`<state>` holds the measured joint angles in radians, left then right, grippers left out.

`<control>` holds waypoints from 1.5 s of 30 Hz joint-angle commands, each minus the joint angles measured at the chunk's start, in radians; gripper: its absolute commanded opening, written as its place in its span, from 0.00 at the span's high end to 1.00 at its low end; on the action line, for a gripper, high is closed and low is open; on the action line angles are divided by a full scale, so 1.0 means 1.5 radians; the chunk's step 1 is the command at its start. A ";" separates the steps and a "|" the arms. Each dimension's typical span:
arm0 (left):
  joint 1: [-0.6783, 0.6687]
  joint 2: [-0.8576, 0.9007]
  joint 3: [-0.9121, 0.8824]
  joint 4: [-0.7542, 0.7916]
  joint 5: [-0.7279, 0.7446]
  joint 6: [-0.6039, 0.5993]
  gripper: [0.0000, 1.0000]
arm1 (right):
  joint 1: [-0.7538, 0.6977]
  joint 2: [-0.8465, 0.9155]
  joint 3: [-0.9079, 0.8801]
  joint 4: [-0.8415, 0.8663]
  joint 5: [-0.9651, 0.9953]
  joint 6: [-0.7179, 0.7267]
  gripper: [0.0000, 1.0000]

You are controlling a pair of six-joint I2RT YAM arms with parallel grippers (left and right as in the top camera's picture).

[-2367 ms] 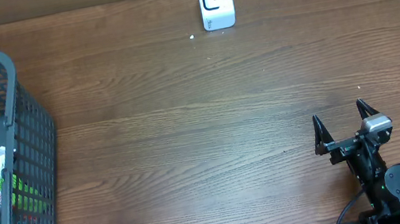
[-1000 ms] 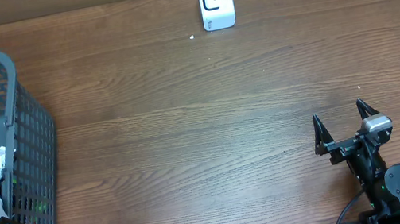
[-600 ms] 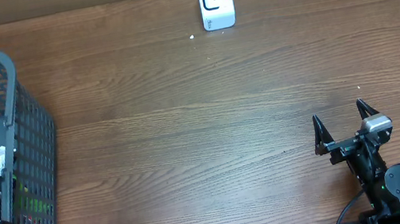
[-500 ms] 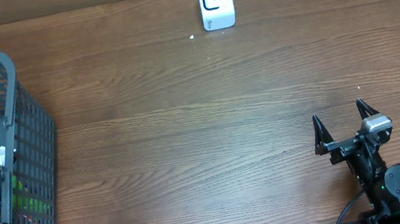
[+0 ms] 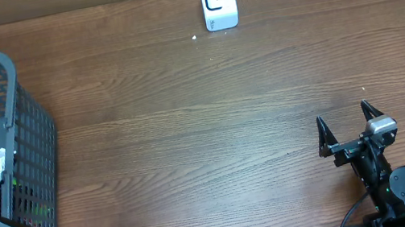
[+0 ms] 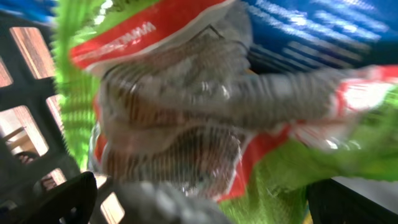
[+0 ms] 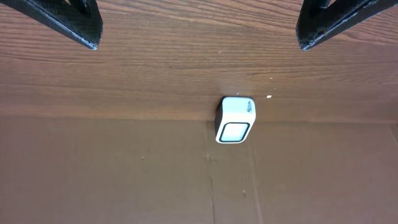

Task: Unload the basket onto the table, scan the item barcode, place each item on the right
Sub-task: 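Grasp the green-red snack bag in the basket with the left gripper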

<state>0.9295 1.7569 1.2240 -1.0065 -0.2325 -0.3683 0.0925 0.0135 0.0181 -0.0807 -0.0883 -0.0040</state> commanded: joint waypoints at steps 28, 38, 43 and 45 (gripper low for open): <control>-0.014 -0.004 0.132 -0.020 0.208 0.088 0.96 | 0.003 -0.007 -0.007 0.003 0.006 0.001 0.00; -0.014 -0.183 0.150 -0.040 0.213 0.107 0.96 | 0.003 -0.007 -0.007 0.003 0.006 0.001 0.00; -0.015 -0.214 0.150 -0.052 0.218 0.109 0.96 | 0.003 -0.007 -0.007 0.003 0.006 0.001 0.00; -0.015 -0.212 0.149 -0.051 0.213 0.108 0.87 | 0.003 -0.007 -0.007 0.003 0.006 0.001 0.00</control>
<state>0.9161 1.4437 1.4414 -1.0824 0.0765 -0.2283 0.0925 0.0135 0.0181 -0.0811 -0.0887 -0.0036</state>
